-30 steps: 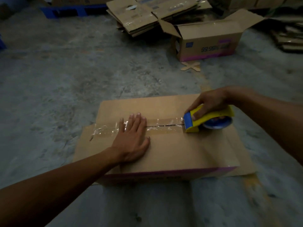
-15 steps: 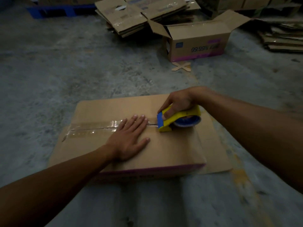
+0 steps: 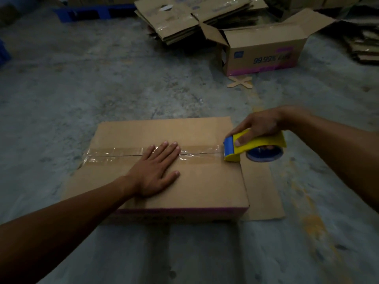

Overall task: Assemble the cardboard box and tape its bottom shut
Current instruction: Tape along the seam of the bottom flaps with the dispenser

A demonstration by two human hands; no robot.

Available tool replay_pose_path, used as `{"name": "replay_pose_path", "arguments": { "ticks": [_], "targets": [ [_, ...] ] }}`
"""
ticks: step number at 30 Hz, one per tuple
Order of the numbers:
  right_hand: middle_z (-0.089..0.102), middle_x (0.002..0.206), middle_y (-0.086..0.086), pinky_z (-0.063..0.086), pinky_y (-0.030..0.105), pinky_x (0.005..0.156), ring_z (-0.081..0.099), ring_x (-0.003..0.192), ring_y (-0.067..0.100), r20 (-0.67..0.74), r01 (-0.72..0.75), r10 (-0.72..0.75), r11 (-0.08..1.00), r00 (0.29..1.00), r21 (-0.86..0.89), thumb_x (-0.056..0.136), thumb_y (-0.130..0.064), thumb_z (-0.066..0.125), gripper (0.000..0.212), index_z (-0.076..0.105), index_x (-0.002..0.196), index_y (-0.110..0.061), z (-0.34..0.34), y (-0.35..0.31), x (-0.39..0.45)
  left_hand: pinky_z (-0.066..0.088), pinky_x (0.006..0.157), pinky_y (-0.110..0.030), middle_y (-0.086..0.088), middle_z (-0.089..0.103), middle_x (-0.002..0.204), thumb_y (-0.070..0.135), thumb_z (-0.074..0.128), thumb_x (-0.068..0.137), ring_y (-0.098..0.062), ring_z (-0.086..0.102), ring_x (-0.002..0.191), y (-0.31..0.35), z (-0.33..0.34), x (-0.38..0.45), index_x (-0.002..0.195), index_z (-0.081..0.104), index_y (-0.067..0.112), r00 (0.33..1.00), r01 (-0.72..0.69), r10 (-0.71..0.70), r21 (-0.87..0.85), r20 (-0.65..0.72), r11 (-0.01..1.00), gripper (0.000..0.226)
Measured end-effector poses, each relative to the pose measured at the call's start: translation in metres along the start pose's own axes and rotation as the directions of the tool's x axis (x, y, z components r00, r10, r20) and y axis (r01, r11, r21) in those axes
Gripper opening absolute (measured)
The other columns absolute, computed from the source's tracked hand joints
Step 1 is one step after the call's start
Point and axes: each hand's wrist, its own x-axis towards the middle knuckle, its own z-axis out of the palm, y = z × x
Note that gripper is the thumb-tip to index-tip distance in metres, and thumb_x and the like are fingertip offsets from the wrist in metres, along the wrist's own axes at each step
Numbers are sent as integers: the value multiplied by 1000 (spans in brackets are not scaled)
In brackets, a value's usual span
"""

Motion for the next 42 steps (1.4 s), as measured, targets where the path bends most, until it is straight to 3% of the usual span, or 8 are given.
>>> {"name": "replay_pose_path", "arguments": {
  "ticks": [3, 9, 14, 18, 27, 34, 39, 42],
  "targets": [
    [57, 122, -8, 47, 31, 91, 55, 105, 17, -20, 14, -17, 993, 1000, -114, 78, -57, 68, 48, 57, 124, -53, -2, -10, 9, -11, 118, -48, 7, -19, 159, 59, 16, 94, -18, -23, 146, 23, -8, 13, 151, -14, 28, 1000, -24, 24, -32, 10, 999, 72],
    [53, 122, -9, 44, 31, 84, 54, 107, 20, 69, -51, 55, 997, 996, -57, 70, -58, 74, 63, 53, 130, -51, -4, -13, 3, -6, 118, -52, 4, -8, 163, 55, 21, 97, -17, -17, 148, 82, -5, 55, 154, -5, 20, 995, -102, 103, -60, 8, 993, 72],
    [69, 88, 7, 56, 30, 55, 65, 58, 25, 144, -57, 31, 982, 989, 180, 73, -35, 83, 59, 59, 126, -45, 2, 3, 0, -5, 120, -44, 11, -7, 162, 59, 15, 95, -11, -14, 148, 78, 6, 56, 154, -5, 27, 992, -121, 118, -65, -39, 991, 70],
    [72, 83, 1, 52, 23, 50, 64, 51, 13, 109, -72, 59, 991, 992, 115, 75, -37, 80, 59, 58, 128, -45, -6, 28, -16, -5, 120, -42, 13, -8, 161, 60, 13, 94, -10, -13, 147, 75, 6, 55, 154, -6, 29, 991, -128, 124, -72, -55, 989, 70],
    [58, 119, -9, 43, 37, 97, 55, 108, 18, 21, -107, 113, 977, 993, -182, 66, -59, 77, 73, 46, 132, -55, 2, 30, -6, -5, 120, -43, 12, -6, 162, 61, 12, 93, -10, -14, 147, 76, 3, 58, 154, -4, 29, 991, -122, 117, -75, -61, 990, 71],
    [59, 117, -9, 43, 33, 91, 56, 104, 17, 6, -78, 80, 989, 997, -129, 73, -53, 75, 69, 45, 135, -51, 13, 37, -20, -7, 120, -44, 11, -6, 162, 61, 17, 91, -15, -15, 148, 80, -1, 60, 154, -1, 28, 992, -121, 118, -92, -44, 988, 73],
    [61, 88, -14, 49, 29, 75, 64, 57, 0, 61, -68, 69, 997, 996, -26, 80, -40, 74, 64, 45, 137, -45, 9, 39, -28, -5, 119, -50, 8, -6, 162, 55, 26, 95, -18, -15, 148, 105, -12, 76, 154, -2, 27, 981, -190, 185, -125, -57, 974, 71],
    [60, 119, -6, 43, 31, 85, 60, 92, 9, 20, -62, 65, 986, 998, -153, 77, -49, 74, 68, 43, 138, -49, 6, 37, -28, -4, 120, -49, 6, -4, 163, 55, 24, 96, -15, -14, 148, 127, -10, 92, 154, -3, 23, 976, -216, 212, -154, -42, 964, 72]
  ]
}}
